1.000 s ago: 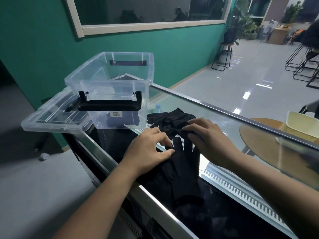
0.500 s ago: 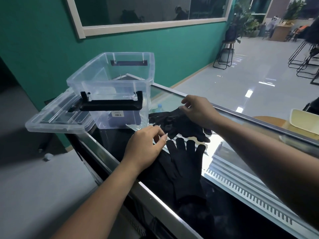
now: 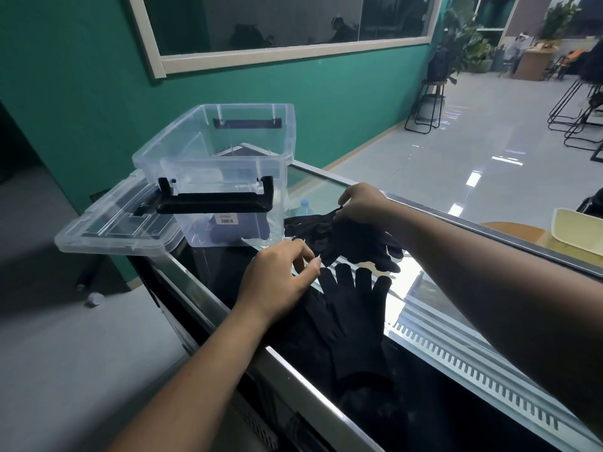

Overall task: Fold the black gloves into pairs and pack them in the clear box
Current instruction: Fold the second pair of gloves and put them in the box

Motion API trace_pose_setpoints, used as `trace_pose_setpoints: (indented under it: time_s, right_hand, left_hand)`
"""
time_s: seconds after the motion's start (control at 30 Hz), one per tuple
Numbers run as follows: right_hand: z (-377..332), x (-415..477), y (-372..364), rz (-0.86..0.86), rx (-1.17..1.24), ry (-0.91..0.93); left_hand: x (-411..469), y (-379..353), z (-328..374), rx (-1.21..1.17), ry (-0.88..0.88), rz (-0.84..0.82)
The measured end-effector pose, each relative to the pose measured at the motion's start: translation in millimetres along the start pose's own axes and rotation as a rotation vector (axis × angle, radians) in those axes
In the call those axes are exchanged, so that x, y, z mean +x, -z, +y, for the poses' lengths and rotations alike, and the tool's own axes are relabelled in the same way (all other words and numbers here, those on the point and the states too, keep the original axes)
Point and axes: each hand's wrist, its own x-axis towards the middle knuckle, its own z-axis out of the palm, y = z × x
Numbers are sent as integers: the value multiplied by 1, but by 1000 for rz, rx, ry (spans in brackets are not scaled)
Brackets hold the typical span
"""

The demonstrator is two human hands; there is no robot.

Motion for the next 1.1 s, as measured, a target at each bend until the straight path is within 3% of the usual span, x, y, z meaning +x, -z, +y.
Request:
trace_pose_setpoints:
  time_s: [0.17, 0.47, 0.87, 1.1]
  right_hand:
    - [3, 3, -1, 33, 178, -30]
    - [-22, -49, 39, 170, 613, 172]
    - [-29, -136, 30, 178, 747, 227]
    - [-26, -147, 31, 97, 1053, 279]
  left_hand:
    - [0, 1, 1, -18, 8, 21]
    - [-1, 4, 5, -118, 46, 132]
    - [2, 15, 56, -129, -75, 89]
    - [23, 33, 58, -73, -117, 292]
